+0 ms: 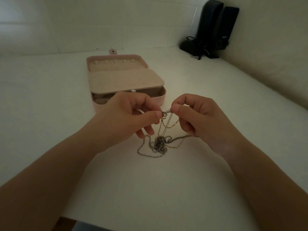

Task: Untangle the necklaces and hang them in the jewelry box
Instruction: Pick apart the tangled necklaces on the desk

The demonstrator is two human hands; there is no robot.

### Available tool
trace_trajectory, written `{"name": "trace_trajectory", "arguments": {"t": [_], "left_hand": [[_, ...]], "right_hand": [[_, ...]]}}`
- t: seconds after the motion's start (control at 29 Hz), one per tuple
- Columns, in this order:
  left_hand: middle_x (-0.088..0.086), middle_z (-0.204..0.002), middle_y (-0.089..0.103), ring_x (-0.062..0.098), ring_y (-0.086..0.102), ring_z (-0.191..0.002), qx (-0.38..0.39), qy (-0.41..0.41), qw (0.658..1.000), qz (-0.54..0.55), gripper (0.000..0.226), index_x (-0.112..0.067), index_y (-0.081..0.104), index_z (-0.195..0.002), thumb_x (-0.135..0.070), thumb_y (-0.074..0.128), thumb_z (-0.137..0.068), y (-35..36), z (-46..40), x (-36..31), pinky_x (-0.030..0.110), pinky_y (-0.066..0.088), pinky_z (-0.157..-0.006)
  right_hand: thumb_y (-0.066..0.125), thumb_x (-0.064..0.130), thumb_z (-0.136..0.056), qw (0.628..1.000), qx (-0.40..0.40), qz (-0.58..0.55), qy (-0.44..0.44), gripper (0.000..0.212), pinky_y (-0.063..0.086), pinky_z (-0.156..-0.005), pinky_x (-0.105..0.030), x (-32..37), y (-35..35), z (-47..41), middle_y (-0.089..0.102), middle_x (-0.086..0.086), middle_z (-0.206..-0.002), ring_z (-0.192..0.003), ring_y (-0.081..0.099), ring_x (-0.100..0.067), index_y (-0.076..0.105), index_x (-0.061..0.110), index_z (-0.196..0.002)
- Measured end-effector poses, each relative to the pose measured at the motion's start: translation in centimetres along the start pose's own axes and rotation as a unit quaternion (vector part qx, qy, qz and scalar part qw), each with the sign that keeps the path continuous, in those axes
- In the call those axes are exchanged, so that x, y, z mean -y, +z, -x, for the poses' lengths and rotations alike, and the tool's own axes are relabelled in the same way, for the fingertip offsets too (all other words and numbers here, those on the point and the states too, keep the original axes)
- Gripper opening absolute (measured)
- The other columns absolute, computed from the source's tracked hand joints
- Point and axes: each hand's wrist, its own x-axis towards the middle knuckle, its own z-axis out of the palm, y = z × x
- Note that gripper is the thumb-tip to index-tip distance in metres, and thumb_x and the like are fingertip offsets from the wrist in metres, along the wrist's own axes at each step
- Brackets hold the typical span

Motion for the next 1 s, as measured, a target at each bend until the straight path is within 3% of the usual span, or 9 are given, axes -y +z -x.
{"name": "trace_trajectory", "arguments": {"t": [0.17,0.31,0.41,0.55,0.66,0.76,0.86,1.0], "left_hand": [[-0.005,-0.06,0.067,0.009,0.064,-0.052,-0.011,-0.008,1.0,-0.007,0.008,-0.018,0.065,-0.069,-0.015,0.065,-0.077,0.0,-0.1,0.1,0.016,0.046,-0.044],[-0.004,-0.059,0.066,0.01,0.063,-0.051,-0.015,-0.009,1.0,-0.006,0.007,-0.017,0.065,-0.069,-0.016,0.066,-0.076,0.0,-0.1,0.1,0.017,0.046,-0.044],[-0.003,-0.056,0.066,0.009,0.062,-0.05,-0.012,-0.006,1.0,-0.006,0.005,-0.016,0.065,-0.07,-0.017,0.065,-0.075,0.0,0.0,0.1,0.017,0.046,-0.044],[-0.004,-0.057,0.067,0.009,0.061,-0.05,-0.01,0.002,1.0,-0.01,0.007,-0.016,0.066,-0.069,-0.016,0.065,-0.076,0.0,0.0,0.1,0.017,0.046,-0.044],[-0.005,-0.056,0.066,0.009,0.061,-0.049,-0.02,0.001,1.0,-0.01,0.009,-0.016,0.065,-0.068,-0.014,0.065,-0.076,-0.1,-0.1,0.1,0.017,0.046,-0.043],[-0.006,-0.053,0.064,0.007,0.06,-0.047,-0.035,0.002,0.999,-0.01,0.012,-0.017,0.064,-0.065,-0.012,0.065,-0.076,-0.2,-0.2,0.1,0.017,0.045,-0.042],[-0.005,-0.05,0.063,0.007,0.059,-0.044,-0.058,-0.001,0.998,-0.008,0.016,-0.018,0.063,-0.061,-0.012,0.064,-0.076,-0.2,-0.2,0.2,0.017,0.044,-0.041],[-0.005,-0.049,0.062,0.007,0.059,-0.044,-0.064,-0.004,0.998,-0.001,0.017,-0.019,0.062,-0.062,-0.011,0.063,-0.076,-0.2,-0.3,0.2,0.017,0.045,-0.04]], "right_hand": [[0.055,0.022,-0.088,1.0,-0.014,0.022,0.007,0.015,0.026,-0.04,-0.017,0.0,0.0,-0.1,0.04,0.003,-0.04,-0.039,0.028,-0.011,0.062,0.016,-0.076],[0.062,0.036,-0.084,0.997,0.072,0.008,0.004,0.013,0.025,-0.042,-0.023,0.3,-0.1,0.3,0.037,0.002,-0.042,-0.04,0.029,-0.011,0.07,0.027,-0.087],[0.067,0.043,-0.072,0.992,0.119,0.041,0.013,0.026,0.018,-0.043,-0.025,0.4,0.2,0.5,0.034,0.006,-0.041,-0.039,0.023,-0.01,0.07,0.029,-0.093],[0.066,0.028,-0.081,0.993,0.085,0.082,-0.01,0.007,0.019,-0.04,-0.016,0.1,0.9,0.2,0.032,0.008,-0.039,-0.037,0.02,-0.006,0.07,0.023,-0.083],[0.063,0.027,-0.083,0.996,0.066,0.058,-0.009,0.011,0.018,-0.041,-0.02,-0.1,0.8,0.0,0.029,0.01,-0.037,-0.037,0.02,-0.009,0.07,0.019,-0.083],[0.062,0.031,-0.082,0.997,0.052,0.048,-0.007,0.012,0.022,-0.044,-0.025,0.1,0.5,0.0,0.033,0.006,-0.038,-0.04,0.025,-0.014,0.073,0.026,-0.08],[0.059,0.025,-0.085,0.998,0.035,0.047,-0.02,0.015,0.028,-0.041,-0.021,0.3,0.2,0.1,0.037,0.006,-0.038,-0.038,0.03,-0.011,0.072,0.032,-0.082],[0.059,0.021,-0.086,0.998,0.027,0.058,-0.023,0.015,0.027,-0.043,-0.023,0.2,-0.2,0.2,0.035,0.003,-0.038,-0.04,0.028,-0.016,0.071,0.028,-0.082]]}}
